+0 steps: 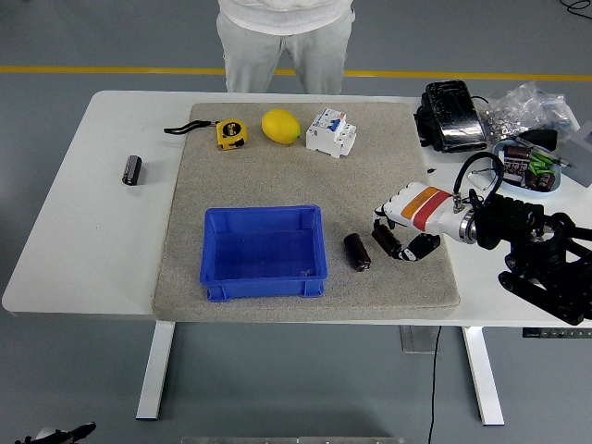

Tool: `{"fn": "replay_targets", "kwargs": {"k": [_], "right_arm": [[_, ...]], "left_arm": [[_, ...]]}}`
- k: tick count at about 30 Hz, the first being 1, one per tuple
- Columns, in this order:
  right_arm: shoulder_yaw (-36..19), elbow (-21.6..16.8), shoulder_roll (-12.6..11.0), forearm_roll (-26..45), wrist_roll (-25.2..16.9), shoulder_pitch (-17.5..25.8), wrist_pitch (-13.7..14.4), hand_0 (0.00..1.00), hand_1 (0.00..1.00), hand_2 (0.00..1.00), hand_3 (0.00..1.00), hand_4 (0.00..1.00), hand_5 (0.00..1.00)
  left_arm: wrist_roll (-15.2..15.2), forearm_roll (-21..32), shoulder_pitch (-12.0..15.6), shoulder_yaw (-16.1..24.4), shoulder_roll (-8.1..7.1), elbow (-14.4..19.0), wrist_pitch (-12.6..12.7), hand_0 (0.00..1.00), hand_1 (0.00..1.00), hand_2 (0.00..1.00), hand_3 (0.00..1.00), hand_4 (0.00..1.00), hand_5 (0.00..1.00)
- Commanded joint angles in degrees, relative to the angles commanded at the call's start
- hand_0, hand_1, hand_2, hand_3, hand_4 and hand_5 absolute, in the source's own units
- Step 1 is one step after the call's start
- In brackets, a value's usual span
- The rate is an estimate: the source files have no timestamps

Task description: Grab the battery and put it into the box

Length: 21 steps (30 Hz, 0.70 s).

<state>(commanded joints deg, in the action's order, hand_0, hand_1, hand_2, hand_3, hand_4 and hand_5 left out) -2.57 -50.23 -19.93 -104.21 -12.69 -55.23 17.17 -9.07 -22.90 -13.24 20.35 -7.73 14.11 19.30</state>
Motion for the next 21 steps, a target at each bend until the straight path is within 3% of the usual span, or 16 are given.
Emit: {"fn": "replay_targets", "kwargs": {"k": [4, 11, 16, 21], "right_arm": [[-3.6, -5.7, -0.8, -0.7, 1.0, -0.5, 0.6, 0.488, 0.468, 0.495, 0.485, 0.772, 0.208], [-6.3, -11.7, -0.5, -0.9, 2.6, -1.4, 0.9, 0.505, 0.472, 0.498, 0.487, 0.764, 0.200], [-5.5, -15.3, 0.8, -0.9, 3.9, -1.9, 0.7, 0.505, 0.472, 0.498, 0.487, 0.764, 0.200], [-3.5, -15.9, 3.7, -0.7, 4.8, -2.8, 0.3, 0.520, 0.478, 0.502, 0.488, 0.768, 0.200]], "left_arm": [[-0.1, -0.2, 0.2, 0.2, -0.12, -0.1, 0.0, 0.700, 0.659, 0.741, 0.623, 0.639, 0.484], [-0.2, -0.5, 0.5, 0.4, -0.33, -0.1, 0.1, 0.699, 0.657, 0.740, 0.622, 0.639, 0.484], [-0.1, -0.5, 1.0, 0.6, -0.47, -0.2, 0.2, 0.699, 0.657, 0.740, 0.622, 0.639, 0.484], [-0.1, -0.4, 1.3, 0.4, -0.57, -0.1, 0.2, 0.697, 0.647, 0.733, 0.622, 0.639, 0.485]]}}
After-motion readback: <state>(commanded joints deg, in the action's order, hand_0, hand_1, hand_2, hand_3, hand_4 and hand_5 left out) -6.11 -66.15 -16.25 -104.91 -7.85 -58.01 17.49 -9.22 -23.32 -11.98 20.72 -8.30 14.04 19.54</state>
